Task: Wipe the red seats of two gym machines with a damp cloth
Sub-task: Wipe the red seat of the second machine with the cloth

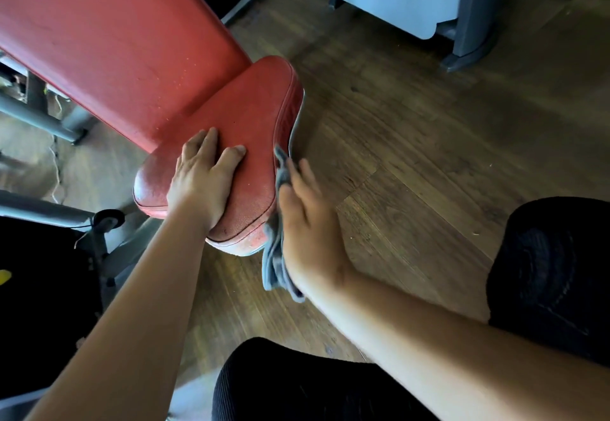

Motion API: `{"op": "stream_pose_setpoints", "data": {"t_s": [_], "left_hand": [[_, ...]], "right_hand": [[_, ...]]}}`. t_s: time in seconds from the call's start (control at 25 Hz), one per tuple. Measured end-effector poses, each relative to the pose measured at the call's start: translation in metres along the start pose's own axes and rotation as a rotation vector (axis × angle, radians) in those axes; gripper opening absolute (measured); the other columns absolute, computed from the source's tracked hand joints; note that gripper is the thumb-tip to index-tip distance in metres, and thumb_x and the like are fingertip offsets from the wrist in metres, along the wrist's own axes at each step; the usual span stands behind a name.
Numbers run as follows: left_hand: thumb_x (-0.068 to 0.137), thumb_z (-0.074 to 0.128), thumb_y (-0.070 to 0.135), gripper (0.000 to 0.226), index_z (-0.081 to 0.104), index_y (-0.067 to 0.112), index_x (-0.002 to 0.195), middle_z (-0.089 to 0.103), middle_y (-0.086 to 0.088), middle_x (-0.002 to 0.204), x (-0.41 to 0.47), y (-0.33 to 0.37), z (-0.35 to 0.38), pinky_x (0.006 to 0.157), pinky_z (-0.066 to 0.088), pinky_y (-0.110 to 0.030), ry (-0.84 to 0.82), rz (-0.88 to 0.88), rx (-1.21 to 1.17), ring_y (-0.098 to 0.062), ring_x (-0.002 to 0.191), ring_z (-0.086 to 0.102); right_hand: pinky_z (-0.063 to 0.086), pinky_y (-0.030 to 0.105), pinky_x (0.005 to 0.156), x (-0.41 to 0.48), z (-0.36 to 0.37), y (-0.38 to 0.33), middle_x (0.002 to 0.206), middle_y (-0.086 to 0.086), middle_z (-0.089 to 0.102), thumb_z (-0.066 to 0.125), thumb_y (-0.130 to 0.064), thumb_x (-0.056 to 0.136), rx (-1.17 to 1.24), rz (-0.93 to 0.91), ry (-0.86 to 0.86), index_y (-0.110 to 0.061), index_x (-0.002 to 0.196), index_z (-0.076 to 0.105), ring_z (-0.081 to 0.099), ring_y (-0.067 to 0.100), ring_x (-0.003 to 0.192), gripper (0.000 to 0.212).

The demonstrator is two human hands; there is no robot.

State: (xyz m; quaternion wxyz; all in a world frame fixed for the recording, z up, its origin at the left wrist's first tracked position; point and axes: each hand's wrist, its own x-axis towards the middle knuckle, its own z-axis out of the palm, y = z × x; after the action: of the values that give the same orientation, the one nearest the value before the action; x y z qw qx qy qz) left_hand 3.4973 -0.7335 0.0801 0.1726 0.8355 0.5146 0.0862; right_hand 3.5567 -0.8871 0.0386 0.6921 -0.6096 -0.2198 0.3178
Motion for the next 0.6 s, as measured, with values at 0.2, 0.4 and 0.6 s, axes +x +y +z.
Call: {"op": "stream_pose_setpoints", "data": {"t_s": [0.2, 0.4, 0.6], "left_hand": [[0.080, 0.038, 0.073, 0.087, 0.035, 0.036, 0.159, 0.028, 0.016, 0.165, 0.001, 0.001, 0.000, 0.121, 0.023, -0.041, 0.008, -0.006, -0.012, -0.011, 0.153, 0.025], [0.081, 0.038, 0.072, 0.086, 0.035, 0.036, 0.159, 0.028, 0.016, 0.166, 0.002, 0.000, 0.001, 0.120, 0.024, -0.042, 0.008, -0.006, -0.012, -0.012, 0.153, 0.026], [0.082, 0.039, 0.072, 0.084, 0.036, 0.038, 0.158, 0.029, 0.017, 0.165, 0.002, -0.001, 0.001, 0.119, 0.025, -0.042, 0.021, -0.006, -0.016, -0.012, 0.152, 0.027]], "right_hand": [[0.024, 0.013, 0.116, 0.028, 0.000, -0.003, 0.165, 0.006, 0.031, 0.037, -0.025, 0.104, 0.002, 0.038, 0.020, -0.016, 0.149, 0.049, 0.032, 0.003, 0.148, 0.047], [0.014, 0.002, 0.112, -0.009, 0.003, -0.006, 0.167, 0.004, 0.026, 0.035, -0.025, 0.108, -0.060, -0.022, 0.008, -0.014, 0.155, 0.038, 0.022, 0.004, 0.150, 0.048], [0.045, 0.044, 0.102, 0.109, 0.000, -0.008, 0.135, 0.024, 0.055, 0.037, -0.020, 0.104, -0.128, 0.139, 0.027, 0.002, 0.138, 0.050, 0.054, 0.041, 0.124, 0.042]]}}
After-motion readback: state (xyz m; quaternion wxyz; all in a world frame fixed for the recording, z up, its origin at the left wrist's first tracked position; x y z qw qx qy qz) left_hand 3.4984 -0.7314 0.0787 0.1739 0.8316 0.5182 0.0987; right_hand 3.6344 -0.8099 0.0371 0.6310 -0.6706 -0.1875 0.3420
